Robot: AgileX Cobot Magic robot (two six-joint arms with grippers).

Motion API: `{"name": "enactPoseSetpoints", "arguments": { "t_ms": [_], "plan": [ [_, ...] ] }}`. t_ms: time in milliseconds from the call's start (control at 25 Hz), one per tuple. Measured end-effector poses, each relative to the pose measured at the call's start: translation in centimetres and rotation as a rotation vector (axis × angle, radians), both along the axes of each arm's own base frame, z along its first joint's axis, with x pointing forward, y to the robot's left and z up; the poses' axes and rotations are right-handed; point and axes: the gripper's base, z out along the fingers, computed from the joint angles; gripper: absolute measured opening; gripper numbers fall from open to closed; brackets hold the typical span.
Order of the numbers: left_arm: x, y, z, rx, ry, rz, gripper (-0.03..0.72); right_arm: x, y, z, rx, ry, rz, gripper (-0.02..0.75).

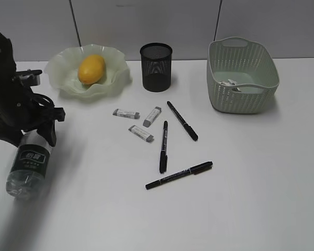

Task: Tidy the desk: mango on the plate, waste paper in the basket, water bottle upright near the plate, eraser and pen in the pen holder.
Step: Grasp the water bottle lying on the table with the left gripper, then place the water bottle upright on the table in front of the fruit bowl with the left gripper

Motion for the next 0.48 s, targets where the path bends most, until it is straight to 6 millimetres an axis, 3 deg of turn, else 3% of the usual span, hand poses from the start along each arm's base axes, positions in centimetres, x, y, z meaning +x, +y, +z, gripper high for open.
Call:
{"name": "enactPoseSetpoints", "arguments": {
  "t_ms": [120, 480],
  "plan": [
    [-0.1, 0.2, 2.0, 0.003, -0.07, -0.014, 0.492, 0.0, 0.0, 0.0, 0.0, -0.001, 0.0, 0.456],
    [-1.0, 1.5, 11.4, -0.014, -0.512, -0.045, 0.491, 0.0, 0.0, 0.0, 0.001, -0.004, 0.0, 0.441]
  ]
}}
